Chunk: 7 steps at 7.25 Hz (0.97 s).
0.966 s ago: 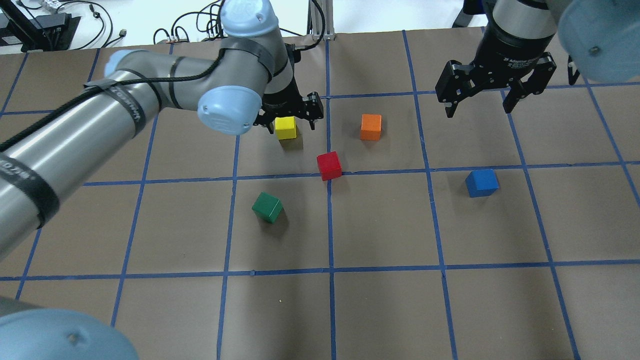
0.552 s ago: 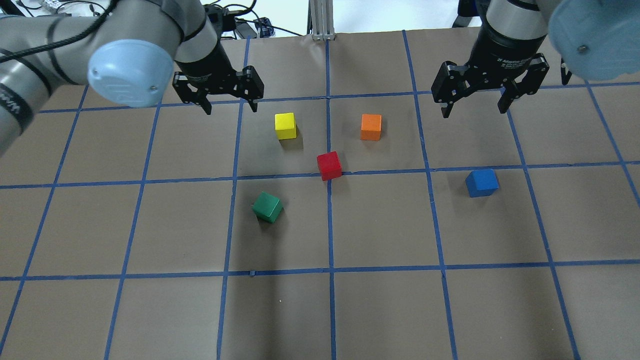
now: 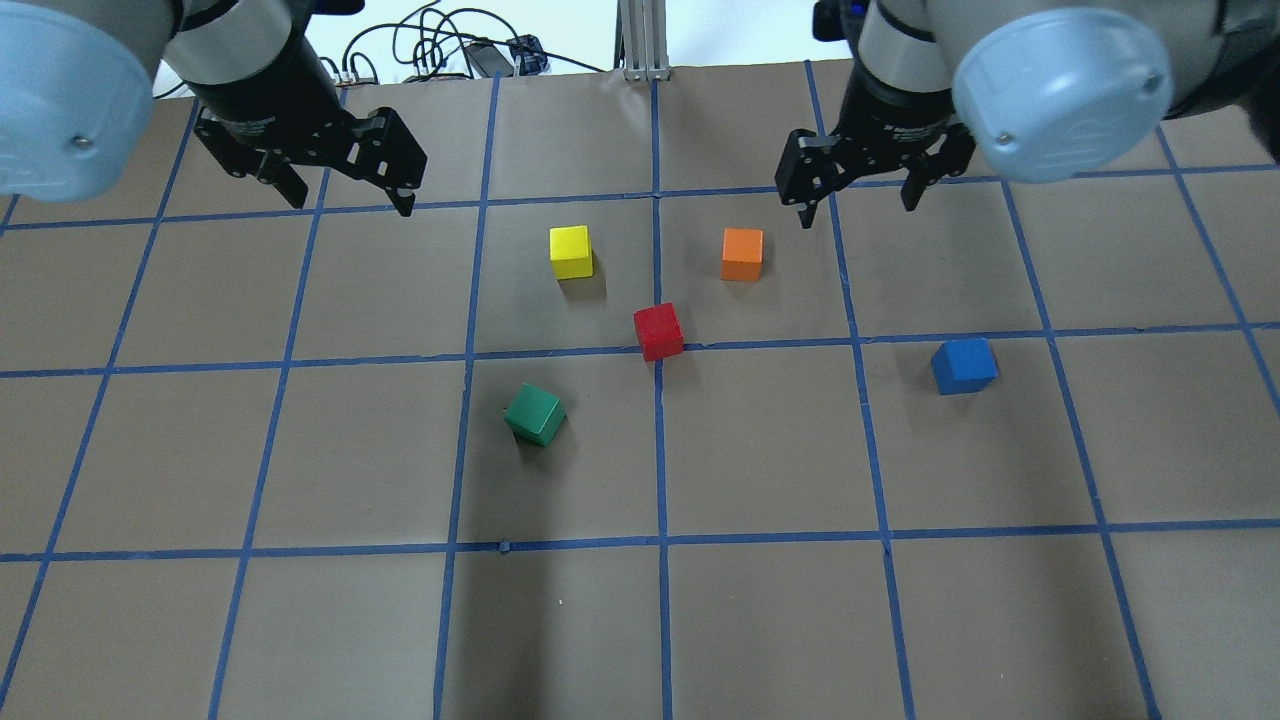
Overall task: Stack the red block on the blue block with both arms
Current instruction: 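Reach the right gripper to the red block and close on it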
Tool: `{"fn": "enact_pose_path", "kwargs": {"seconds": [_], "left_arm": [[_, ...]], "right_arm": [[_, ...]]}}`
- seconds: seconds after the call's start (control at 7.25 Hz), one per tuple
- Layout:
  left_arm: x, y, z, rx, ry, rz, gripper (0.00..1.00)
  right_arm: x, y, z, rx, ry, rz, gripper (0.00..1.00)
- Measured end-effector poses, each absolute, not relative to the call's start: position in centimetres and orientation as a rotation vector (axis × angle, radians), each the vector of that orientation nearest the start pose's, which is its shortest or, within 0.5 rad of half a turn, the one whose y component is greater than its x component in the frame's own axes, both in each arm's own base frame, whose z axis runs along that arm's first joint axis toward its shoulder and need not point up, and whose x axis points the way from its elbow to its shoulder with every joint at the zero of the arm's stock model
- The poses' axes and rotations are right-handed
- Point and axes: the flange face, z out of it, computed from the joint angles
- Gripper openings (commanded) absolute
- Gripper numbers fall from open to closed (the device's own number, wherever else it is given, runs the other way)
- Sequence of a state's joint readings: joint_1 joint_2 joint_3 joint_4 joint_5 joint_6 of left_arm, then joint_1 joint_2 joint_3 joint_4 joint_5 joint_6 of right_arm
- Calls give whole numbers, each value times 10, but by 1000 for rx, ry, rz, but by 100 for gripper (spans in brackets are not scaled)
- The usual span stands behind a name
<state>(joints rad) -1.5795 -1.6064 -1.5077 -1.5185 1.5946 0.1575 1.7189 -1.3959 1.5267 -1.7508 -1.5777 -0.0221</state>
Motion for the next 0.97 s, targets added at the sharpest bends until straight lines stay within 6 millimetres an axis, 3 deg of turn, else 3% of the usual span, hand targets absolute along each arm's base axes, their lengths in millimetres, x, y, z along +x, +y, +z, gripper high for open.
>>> {"fn": "enact_pose_path", "kwargs": {"seconds": [0.28, 0.55, 0.97], "left_arm": [[-132, -510, 505, 281, 3093, -113, 100], [-133, -507, 504, 283, 3093, -112, 100], [-134, -503, 504, 260, 3096, -110, 100]], "right_arm": [[263, -554, 396, -303, 3122, -109, 100], [309, -553, 360, -331, 3116, -93, 100], [352, -553, 305, -426, 3108, -59, 100]]}}
